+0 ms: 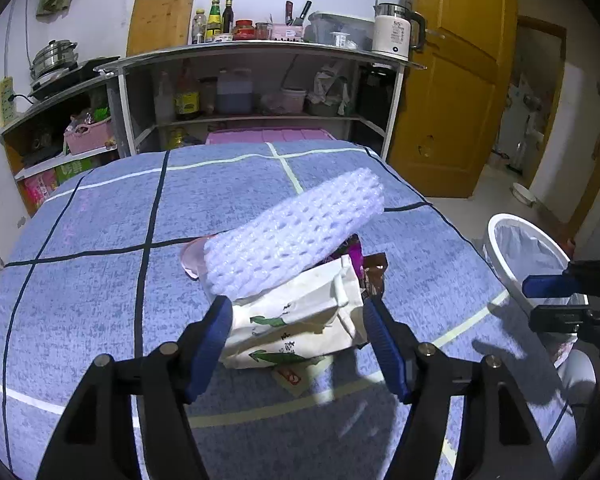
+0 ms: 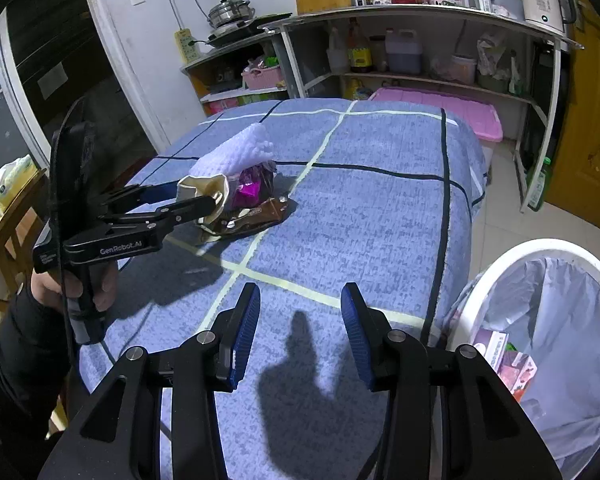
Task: Collect trash
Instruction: 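Grasp the white paper bag with the left tool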
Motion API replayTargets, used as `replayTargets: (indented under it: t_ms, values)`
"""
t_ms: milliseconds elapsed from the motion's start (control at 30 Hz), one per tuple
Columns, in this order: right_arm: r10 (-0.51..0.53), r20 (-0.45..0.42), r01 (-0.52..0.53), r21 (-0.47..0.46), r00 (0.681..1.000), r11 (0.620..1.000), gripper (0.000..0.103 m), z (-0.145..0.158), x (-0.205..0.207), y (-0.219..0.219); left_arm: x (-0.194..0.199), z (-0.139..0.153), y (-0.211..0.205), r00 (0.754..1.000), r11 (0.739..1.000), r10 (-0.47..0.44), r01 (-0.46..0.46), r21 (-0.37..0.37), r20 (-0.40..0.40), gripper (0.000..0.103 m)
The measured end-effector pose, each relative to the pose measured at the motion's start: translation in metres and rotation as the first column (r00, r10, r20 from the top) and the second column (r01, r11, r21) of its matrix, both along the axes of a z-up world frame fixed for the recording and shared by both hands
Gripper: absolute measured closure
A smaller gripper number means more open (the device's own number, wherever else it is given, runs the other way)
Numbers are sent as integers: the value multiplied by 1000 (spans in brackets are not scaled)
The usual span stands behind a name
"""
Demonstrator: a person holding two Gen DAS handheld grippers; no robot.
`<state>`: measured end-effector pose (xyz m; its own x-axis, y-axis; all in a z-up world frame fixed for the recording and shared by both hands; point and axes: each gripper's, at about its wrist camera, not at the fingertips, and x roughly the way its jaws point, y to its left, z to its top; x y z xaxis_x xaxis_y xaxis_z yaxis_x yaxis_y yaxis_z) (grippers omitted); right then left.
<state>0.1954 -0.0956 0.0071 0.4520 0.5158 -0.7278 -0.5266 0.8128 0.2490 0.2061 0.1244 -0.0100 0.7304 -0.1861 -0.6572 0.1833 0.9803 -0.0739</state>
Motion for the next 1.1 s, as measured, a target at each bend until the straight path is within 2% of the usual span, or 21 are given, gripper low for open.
replayTargets:
  t_ms: [33,100,267,400,767,1100]
  values:
    - [0,-1,0,1,1000,1000,60,0,0,0,0,0,-1,1000,1000,0,0,6,-4,48]
    - [0,0,0,4,1000,1000,60,0,0,0,-1,-1,-2,1000,1000,-3,3,19,-16,56]
    - [1,2,-1,11,1000,1000,60,2,-2,0,-6,4,-6,1000,999,18,-18,43,1,69]
    - [2,5,-2,17,1000,1000,60,3,-3,-1,-17,12,-6,999,998,48,-49,30,20,79]
    - [31,18,-32,23,999,999,60,10,-8,10,-61,23,0,988,987,151,-148,-60,35,82]
    - [127,27,-126,-33,992,991,60,7,2,48,-84,21,27,962,954,272,-267,-134,20,82]
